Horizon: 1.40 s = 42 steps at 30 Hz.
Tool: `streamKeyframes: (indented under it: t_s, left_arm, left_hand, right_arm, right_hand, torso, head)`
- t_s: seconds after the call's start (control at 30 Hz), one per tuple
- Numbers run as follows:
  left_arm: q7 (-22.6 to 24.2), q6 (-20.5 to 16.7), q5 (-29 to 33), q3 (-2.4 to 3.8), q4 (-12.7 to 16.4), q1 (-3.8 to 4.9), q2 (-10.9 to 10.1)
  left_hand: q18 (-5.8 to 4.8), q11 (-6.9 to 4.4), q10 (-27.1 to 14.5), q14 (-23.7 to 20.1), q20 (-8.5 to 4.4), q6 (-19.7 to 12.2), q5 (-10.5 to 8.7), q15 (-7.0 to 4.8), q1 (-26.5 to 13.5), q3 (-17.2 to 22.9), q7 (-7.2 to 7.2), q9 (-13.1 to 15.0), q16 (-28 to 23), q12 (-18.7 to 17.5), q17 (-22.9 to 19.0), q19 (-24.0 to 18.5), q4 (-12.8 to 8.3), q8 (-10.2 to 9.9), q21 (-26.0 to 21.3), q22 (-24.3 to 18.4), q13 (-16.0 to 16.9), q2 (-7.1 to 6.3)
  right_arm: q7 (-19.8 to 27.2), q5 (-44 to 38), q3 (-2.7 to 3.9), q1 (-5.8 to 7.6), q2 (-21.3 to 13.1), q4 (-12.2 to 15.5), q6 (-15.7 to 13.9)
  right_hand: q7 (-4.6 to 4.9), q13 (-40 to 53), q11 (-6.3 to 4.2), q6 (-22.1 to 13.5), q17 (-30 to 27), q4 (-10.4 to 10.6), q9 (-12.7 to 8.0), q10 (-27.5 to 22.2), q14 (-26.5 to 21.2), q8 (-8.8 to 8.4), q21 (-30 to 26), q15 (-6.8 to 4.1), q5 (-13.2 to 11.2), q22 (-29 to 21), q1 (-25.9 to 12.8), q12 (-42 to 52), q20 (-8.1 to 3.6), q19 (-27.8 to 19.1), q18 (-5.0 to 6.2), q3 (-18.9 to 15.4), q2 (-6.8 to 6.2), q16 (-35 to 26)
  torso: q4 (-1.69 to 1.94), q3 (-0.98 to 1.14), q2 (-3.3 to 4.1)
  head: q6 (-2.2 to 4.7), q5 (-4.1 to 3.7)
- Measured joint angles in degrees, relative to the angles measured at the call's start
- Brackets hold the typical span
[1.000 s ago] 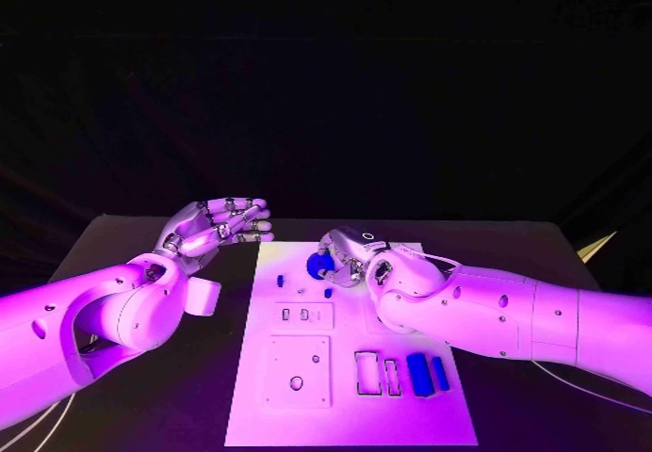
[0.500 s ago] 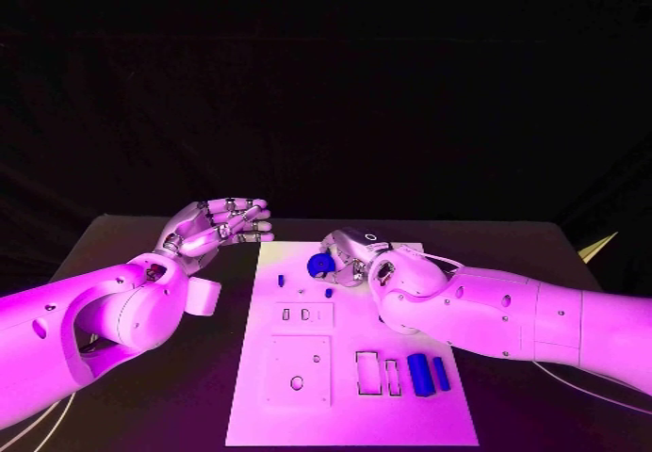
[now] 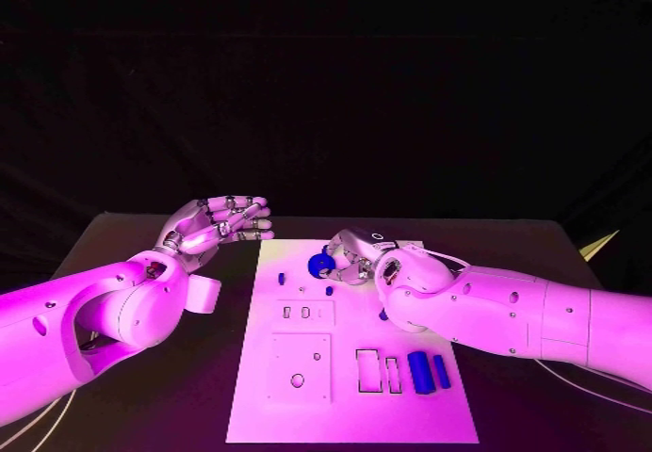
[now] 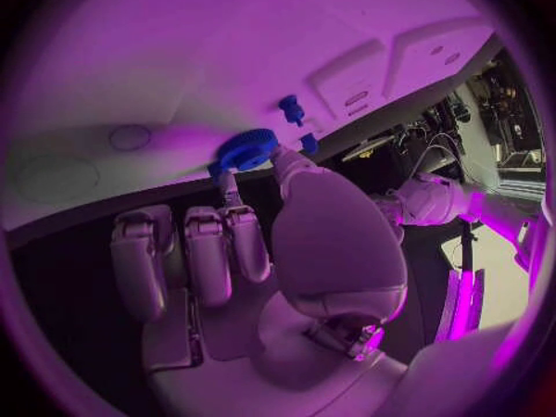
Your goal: Assemble the parts on the task board
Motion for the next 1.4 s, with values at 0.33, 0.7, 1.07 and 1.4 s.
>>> streamKeyframes:
  t_s: [0.33, 0.7, 1.07, 1.4]
  left_arm:
    - [0.0, 0.0, 0.0, 0.00, -0.1, 0.00, -0.1]
    - [0.0, 0.0, 0.0, -0.01, -0.4, -0.01, -0.1]
    - [0.0, 0.1, 0.0, -0.08, -0.8, -0.04, 0.6]
    - [0.0, 0.2, 0.0, -0.13, -1.1, -0.08, 0.9]
  left_hand:
    - [0.00, 0.00, 0.0, 0.0, 0.00, 0.0, 0.00, 0.00, 0.0, 0.0, 0.00, 0.0, 0.0, 0.0, 0.0, 0.0, 0.0, 0.0, 0.0, 0.0, 0.0, 0.00]
    - [0.00, 0.00, 0.0, 0.0, 0.00, -0.2, -0.24, 0.00, 0.0, 0.0, 0.21, 0.0, -0.2, 0.0, 0.1, 0.0, 0.0, 0.0, 0.0, -0.1, 0.0, 0.00]
    - [0.00, 0.00, 0.0, 0.0, 0.00, -0.2, -0.25, 0.00, 0.0, 0.0, 0.21, 0.0, -0.2, 0.0, 0.1, 0.0, 0.0, 0.0, 0.0, -0.1, 0.0, 0.00]
    - [-0.01, 0.00, 0.0, 0.0, 0.00, -0.2, -0.25, 0.00, 0.0, 0.0, 0.21, 0.0, -0.2, 0.0, 0.1, 0.0, 0.0, 0.0, 0.0, -0.1, 0.0, 0.00]
  right_arm:
    - [0.0, 0.5, 0.00, -0.03, -2.3, 2.0, -0.6]
    - [7.1, 8.9, 0.36, 2.62, -13.9, 10.0, -3.1]
    - [19.3, 21.9, 0.37, 4.27, -24.7, 9.1, 3.0]
    - [23.8, 23.6, 0.23, 2.83, -25.6, 4.3, 5.9]
  right_hand:
    - [0.00, 0.0, 0.00, 0.0, 0.0, -0.2, 0.0, 0.0, 0.2, 0.00, 0.0, -0.21, 0.3, 0.0, -0.6, 0.2, 0.00, 0.0, 0.00, 0.2, -0.01, 0.0]
    - [0.00, 0.0, -0.22, 0.0, 0.0, -2.9, -0.3, 0.2, 0.2, -0.08, 0.0, -0.21, -1.2, 0.0, 3.2, -0.5, -0.01, 0.0, 0.00, 3.8, -0.45, 0.0]
    - [0.00, 0.0, -0.22, 0.0, 0.0, -7.3, -0.6, 0.2, 0.2, -0.35, -0.7, -0.20, 0.0, 0.0, 8.1, -1.4, -0.01, 0.0, 0.00, 8.2, -2.05, 0.0]
    - [0.00, 0.0, -0.22, 0.0, 0.0, -8.5, -0.9, 0.2, 0.2, -0.96, -0.7, -0.20, -0.2, 0.0, 9.1, -2.2, -0.01, 0.0, 0.00, 8.9, -3.05, 0.0]
  torso:
    - [-0.02, 0.00, -0.01]
    - [-0.36, 0.07, -0.24]
    - [-0.83, 0.50, -0.64]
    - [-1.38, 1.16, -0.70]
  head:
    - [0.03, 0.13]
    - [0.49, -0.01]
    - [0.86, -0.65]
    - [0.63, -0.99]
